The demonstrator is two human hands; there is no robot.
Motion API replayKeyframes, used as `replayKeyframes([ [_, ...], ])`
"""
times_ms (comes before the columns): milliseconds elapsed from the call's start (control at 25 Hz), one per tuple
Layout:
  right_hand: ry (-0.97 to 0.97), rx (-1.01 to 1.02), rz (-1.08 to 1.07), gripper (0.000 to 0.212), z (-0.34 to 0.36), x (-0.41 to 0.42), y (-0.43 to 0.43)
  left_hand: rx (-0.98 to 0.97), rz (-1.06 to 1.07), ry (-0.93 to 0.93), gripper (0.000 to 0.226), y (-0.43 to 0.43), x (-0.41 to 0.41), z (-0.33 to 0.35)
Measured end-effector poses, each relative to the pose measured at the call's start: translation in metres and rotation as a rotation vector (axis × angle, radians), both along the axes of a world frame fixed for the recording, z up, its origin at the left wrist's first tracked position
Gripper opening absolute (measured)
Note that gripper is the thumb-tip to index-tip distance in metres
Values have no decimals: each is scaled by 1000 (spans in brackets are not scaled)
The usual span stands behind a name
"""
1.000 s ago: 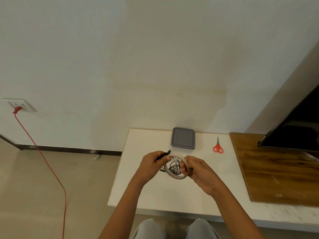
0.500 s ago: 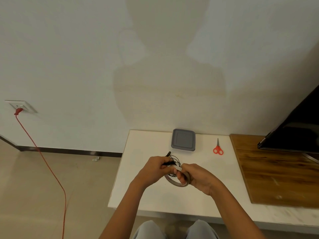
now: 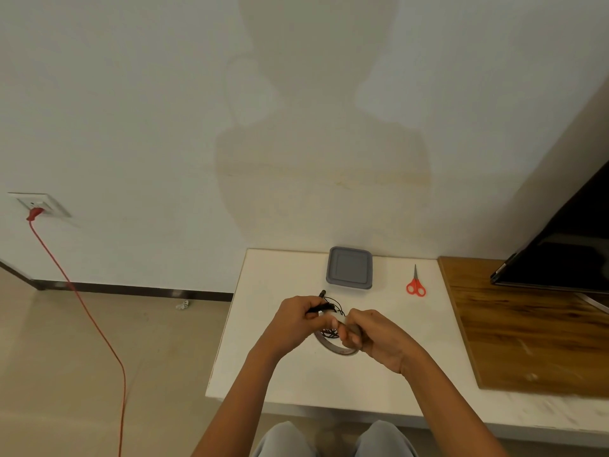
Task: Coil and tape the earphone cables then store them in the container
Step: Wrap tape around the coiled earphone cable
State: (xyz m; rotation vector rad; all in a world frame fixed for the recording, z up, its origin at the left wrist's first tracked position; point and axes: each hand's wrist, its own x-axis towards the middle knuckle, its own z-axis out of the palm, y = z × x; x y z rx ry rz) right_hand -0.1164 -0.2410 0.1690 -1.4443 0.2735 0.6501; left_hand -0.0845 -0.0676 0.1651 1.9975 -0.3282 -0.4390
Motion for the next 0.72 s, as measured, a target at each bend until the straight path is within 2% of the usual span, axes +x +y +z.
replayKeyframes([
  [120,-59,-65,-38,52,-1,0,2,-50,17,32,8,0,1,5],
  [240,-96,37,-102,53,-3,1,-3,-66,97,26,15,8,5,-2],
  [360,-122,31,-58,54,0,2,-7,-92,125,30,16,8,3,-4],
  [560,-88,-177,105,43,8,5,-1,-15,40,-17,8,1,2,1],
  [720,-91,-320,177,39,10,8,1,52,-9,-67,13,-1,2,2],
])
